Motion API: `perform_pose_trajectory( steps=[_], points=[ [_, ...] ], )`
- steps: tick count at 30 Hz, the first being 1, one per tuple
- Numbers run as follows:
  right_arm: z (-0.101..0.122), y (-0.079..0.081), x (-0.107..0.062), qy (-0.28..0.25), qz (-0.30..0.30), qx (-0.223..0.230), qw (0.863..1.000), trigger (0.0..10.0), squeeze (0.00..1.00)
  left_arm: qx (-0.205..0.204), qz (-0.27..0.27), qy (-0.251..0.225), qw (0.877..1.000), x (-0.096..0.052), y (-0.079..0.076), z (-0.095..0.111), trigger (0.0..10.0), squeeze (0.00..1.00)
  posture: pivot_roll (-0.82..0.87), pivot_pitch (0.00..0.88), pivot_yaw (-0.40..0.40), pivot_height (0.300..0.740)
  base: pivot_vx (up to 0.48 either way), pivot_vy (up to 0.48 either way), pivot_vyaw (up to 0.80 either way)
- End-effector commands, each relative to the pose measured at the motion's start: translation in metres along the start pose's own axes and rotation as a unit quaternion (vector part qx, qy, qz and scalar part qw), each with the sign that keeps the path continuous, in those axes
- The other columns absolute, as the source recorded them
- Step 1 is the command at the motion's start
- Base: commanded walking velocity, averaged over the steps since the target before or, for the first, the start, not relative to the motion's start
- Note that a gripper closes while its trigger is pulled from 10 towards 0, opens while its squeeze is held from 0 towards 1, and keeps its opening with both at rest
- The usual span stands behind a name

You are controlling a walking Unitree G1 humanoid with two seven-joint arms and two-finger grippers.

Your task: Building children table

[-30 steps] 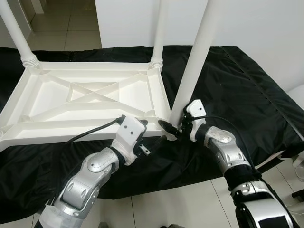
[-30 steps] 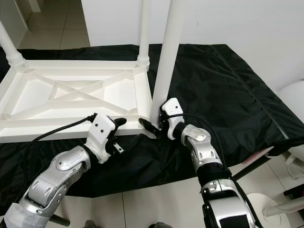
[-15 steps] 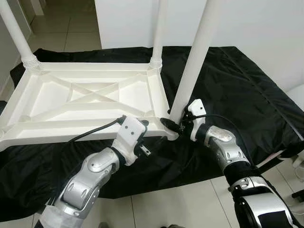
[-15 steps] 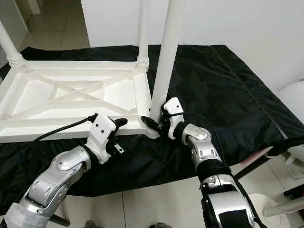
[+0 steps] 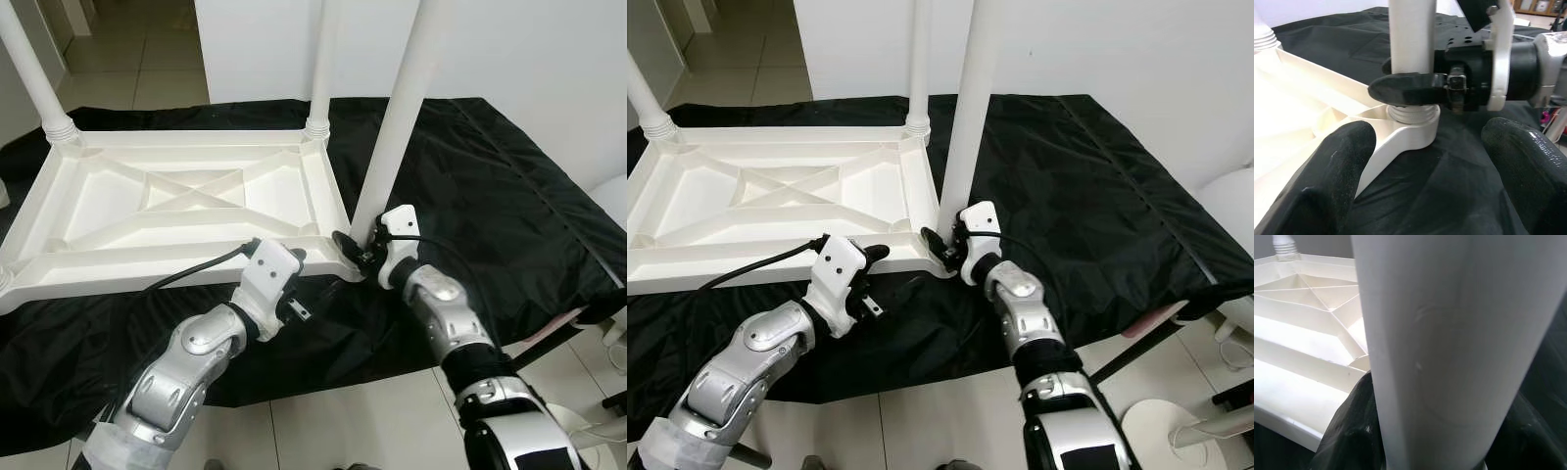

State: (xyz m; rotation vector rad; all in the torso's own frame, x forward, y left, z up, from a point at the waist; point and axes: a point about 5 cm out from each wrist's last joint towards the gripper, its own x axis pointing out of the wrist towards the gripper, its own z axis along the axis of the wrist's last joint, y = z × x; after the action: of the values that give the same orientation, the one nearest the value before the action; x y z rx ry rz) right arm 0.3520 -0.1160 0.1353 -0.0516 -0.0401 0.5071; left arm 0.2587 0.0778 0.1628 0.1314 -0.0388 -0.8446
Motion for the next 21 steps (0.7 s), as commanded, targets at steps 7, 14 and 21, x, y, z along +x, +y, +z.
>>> perform_pose_trajectory(
  steps=[7, 14, 21],
  points=[
    [-0.021, 0.025, -0.015, 0.038, -0.198, 0.041, 0.979, 10.0, 0.00, 0.003, -0.040, 0.000, 0.999, 0.002, -0.009, 0.000, 10.0, 0.00, -0.03, 0.064, -0.024, 0.740, 0.000, 0.000, 0.00],
    [-0.017, 0.040, -0.015, 0.025, -0.198, 0.057, 0.978, 10.0, 0.00, 0.002, -0.042, 0.001, 0.999, 0.002, -0.010, -0.001, 10.0, 0.00, -0.03, 0.062, -0.025, 0.740, 0.000, 0.000, 0.00],
    [-0.009, 0.036, -0.019, 0.004, -0.209, 0.058, 0.976, 10.0, 1.00, 0.003, -0.044, 0.001, 0.999, 0.002, -0.010, -0.001, 10.0, 0.00, -0.03, 0.058, -0.023, 0.740, 0.000, 0.000, 0.00]
  ],
)
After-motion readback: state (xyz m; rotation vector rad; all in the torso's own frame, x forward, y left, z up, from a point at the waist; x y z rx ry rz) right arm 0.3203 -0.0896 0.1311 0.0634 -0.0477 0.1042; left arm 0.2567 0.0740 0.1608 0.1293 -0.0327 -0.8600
